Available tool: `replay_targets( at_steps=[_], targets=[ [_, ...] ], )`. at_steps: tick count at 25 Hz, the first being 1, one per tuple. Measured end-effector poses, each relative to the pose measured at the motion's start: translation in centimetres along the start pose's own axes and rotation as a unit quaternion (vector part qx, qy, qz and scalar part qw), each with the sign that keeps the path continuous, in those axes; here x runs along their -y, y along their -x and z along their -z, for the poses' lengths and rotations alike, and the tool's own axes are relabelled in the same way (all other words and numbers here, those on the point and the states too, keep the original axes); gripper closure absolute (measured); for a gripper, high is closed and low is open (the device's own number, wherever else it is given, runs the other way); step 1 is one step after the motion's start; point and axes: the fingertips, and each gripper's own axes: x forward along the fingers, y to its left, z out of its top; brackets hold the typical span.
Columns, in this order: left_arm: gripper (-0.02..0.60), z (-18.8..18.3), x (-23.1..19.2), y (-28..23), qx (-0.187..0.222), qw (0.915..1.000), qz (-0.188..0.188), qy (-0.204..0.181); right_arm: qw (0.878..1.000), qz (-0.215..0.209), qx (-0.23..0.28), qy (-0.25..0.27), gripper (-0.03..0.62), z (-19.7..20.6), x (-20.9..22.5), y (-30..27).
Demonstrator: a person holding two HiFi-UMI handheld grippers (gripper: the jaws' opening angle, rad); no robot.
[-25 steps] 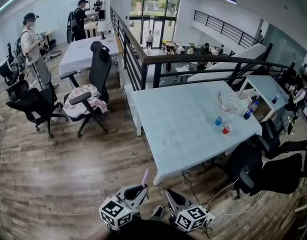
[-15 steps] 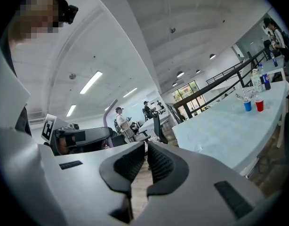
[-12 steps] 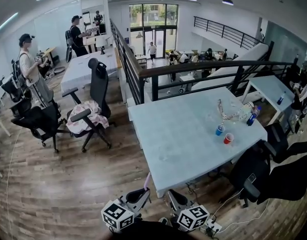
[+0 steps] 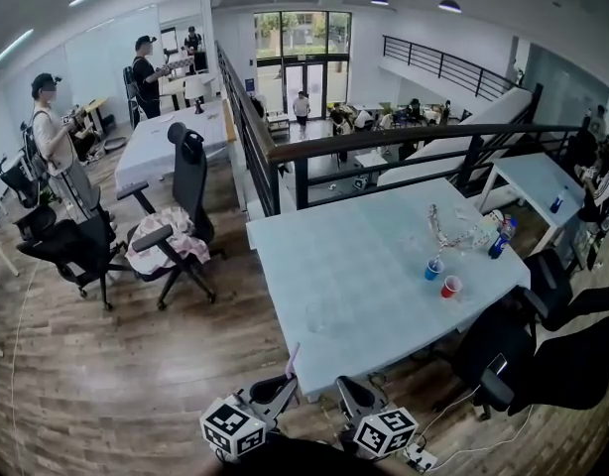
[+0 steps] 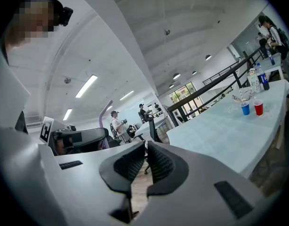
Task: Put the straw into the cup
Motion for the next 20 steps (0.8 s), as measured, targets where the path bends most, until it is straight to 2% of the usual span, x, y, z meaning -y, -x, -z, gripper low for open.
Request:
replay_targets(
  at_steps=[5,13,20],
  targets=[
    [0.545,-0.1,-3.2,-2.1,-0.007,0.9999,0.010,0.009,1.000,0.011,-0.008,-0.006,0.556,-0.5,1.7,-3.3],
    [0.545,-3.1,-10.7,-5.8,-0.005,0.9988,0.050,0.000,0.998,0.061,0.004,-0.006,0.556,-3.3,3.8,-10.1],
    [0.545,-4.2,-16.8,-7.6,-0.011,0.9966,0.081,0.012,0.995,0.098,0.003,-0.015,0.556,-4.0,4.7,-15.5]
  ],
)
